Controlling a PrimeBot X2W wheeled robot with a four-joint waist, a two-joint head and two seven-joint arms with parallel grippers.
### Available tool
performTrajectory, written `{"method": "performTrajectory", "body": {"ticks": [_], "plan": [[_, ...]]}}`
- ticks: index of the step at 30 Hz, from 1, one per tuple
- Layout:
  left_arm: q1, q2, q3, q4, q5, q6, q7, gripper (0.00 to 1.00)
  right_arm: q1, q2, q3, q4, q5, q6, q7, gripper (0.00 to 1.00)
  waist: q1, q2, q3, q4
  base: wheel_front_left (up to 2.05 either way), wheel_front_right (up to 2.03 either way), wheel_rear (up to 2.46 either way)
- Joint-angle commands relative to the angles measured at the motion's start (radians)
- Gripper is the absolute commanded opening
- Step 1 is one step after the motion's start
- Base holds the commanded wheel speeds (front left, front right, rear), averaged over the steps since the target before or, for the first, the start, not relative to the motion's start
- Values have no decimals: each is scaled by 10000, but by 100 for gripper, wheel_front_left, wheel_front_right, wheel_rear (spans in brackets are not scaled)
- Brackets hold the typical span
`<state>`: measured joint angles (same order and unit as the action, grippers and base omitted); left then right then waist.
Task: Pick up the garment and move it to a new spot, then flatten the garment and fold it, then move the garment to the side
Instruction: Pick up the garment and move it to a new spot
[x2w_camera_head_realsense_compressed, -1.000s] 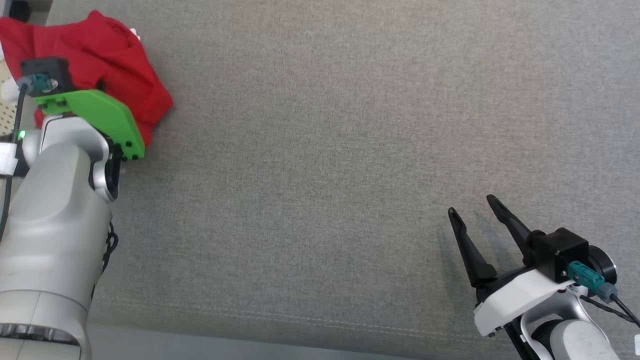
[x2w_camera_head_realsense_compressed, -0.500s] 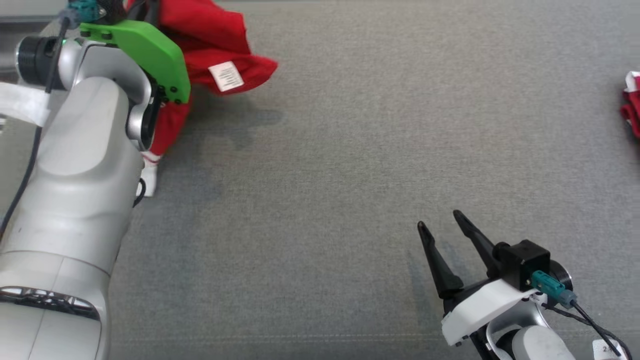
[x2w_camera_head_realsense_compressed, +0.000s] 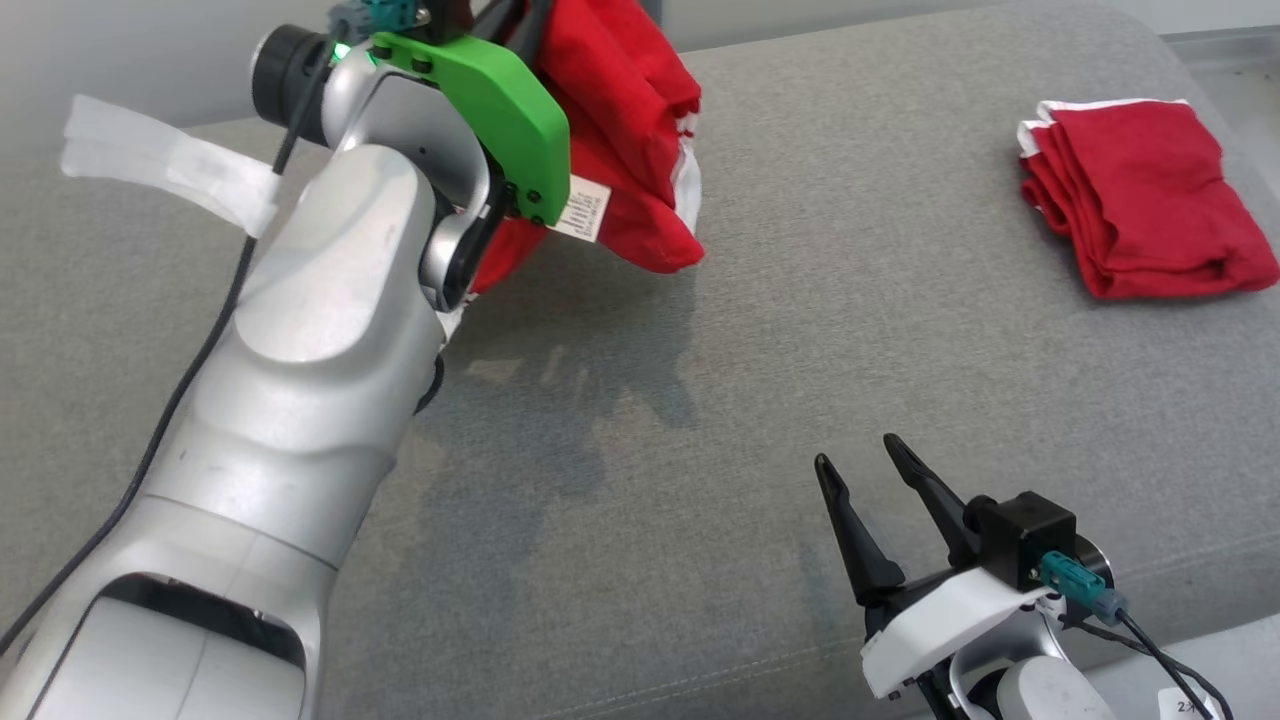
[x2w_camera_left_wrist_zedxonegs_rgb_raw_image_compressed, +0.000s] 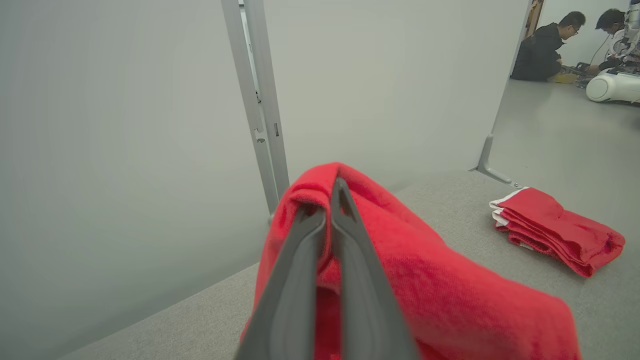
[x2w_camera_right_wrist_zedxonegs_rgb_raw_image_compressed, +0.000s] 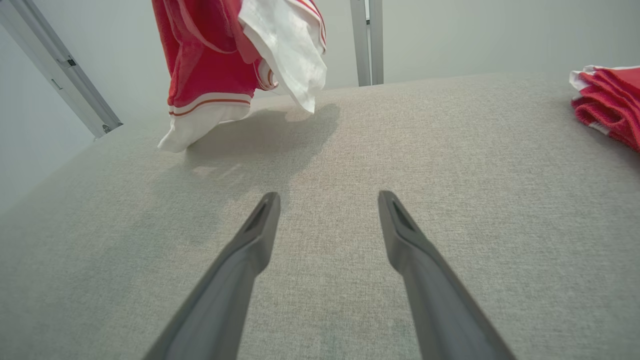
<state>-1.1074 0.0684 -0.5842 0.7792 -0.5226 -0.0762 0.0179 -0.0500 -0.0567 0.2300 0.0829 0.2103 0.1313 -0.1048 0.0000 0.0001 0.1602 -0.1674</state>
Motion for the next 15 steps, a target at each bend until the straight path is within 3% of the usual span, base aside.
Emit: {"method": "performTrajectory", "body": {"ticks": [1, 6, 15], "plan": [[284, -49, -112, -145, -116, -49, 148, 0, -95, 10, 4, 63, 73, -12, -104, 100, 0, -1, -199, -661, 0, 0, 0], [1056, -64, -445, -591, -551, 2, 876, 0, -177, 45, 3, 207, 114, -12, -306, 100, 0, -1, 8, -929, 0, 0, 0], [2392, 665, -697, 660, -312, 583, 1102, 0, -269, 59, 64, 392, 136, -12, -453, 100, 0, -1, 156, -939, 0, 0, 0]]}}
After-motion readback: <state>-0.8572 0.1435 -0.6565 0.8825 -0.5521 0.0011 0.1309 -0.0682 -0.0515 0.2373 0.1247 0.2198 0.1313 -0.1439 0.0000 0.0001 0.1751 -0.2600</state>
